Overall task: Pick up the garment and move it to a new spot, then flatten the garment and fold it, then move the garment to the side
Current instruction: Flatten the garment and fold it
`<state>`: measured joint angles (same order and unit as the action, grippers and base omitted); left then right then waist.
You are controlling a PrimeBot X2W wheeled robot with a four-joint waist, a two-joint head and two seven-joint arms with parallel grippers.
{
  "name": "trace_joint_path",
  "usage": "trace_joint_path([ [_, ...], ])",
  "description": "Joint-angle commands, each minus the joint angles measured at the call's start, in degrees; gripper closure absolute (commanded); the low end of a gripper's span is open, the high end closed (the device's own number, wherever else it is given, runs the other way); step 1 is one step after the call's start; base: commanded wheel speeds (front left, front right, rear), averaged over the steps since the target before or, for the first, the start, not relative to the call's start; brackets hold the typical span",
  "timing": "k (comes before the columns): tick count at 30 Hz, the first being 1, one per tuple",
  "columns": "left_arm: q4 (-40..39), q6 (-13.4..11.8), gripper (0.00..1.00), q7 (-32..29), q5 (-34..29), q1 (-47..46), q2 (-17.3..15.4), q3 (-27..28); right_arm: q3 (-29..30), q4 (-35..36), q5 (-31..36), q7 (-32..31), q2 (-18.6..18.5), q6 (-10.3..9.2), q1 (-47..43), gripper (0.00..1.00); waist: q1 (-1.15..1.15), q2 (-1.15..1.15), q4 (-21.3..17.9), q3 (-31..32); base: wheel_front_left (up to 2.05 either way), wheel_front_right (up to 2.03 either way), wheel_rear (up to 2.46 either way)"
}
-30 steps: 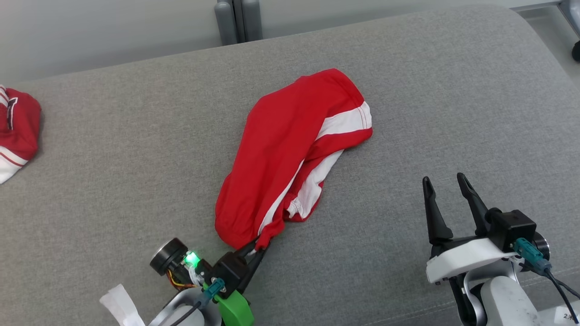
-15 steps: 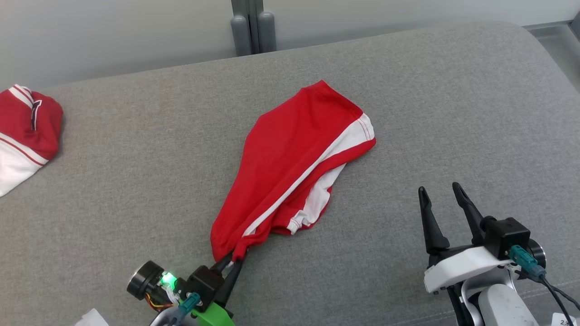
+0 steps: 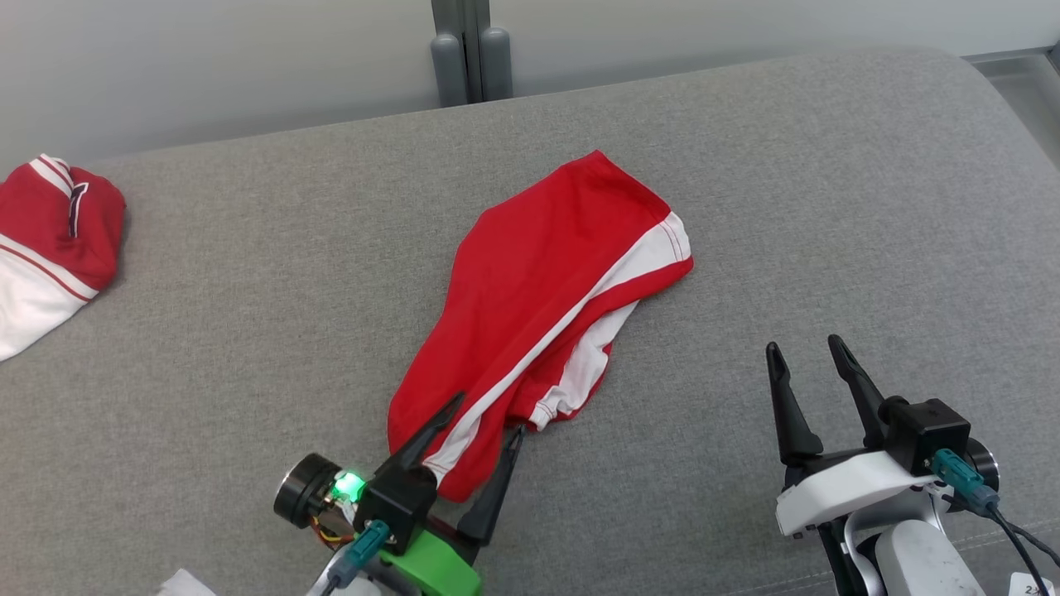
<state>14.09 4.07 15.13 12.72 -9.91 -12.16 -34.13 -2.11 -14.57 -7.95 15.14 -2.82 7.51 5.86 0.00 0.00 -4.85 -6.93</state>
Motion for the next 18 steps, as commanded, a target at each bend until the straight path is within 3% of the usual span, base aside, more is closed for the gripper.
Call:
trace_joint_path([
  [1,0.4,0.2,0.00,0.0,-0.7,-1.7,0.5,-0.1,0.2,-0.2,0.2,0.0,-0.1,-0.05,0.0,0.00,0.00,0.00,0.0,-0.1,0.00,0.00,0.00],
  [10,15.0,-0.9,0.00,-5.2,-2.7,-14.1,5.9,-1.9,-1.2,-0.4,-0.6,0.0,-0.1,-0.05,1.7,0.00,0.00,0.00,-2.3,-2.1,0.00,0.00,0.00],
  [17,26.9,0.0,0.00,-9.1,-0.5,-21.6,8.5,-2.9,-1.4,-0.8,-1.1,0.0,-0.1,-0.04,2.6,0.00,0.00,0.00,-5.3,-3.8,0.00,0.00,0.00],
  [18,28.1,0.1,0.40,-9.1,-0.4,-22.6,8.7,-3.3,-1.4,-0.8,-1.2,0.0,-0.1,-0.04,2.6,0.00,0.00,0.00,-5.6,-4.0,0.00,0.00,0.00],
])
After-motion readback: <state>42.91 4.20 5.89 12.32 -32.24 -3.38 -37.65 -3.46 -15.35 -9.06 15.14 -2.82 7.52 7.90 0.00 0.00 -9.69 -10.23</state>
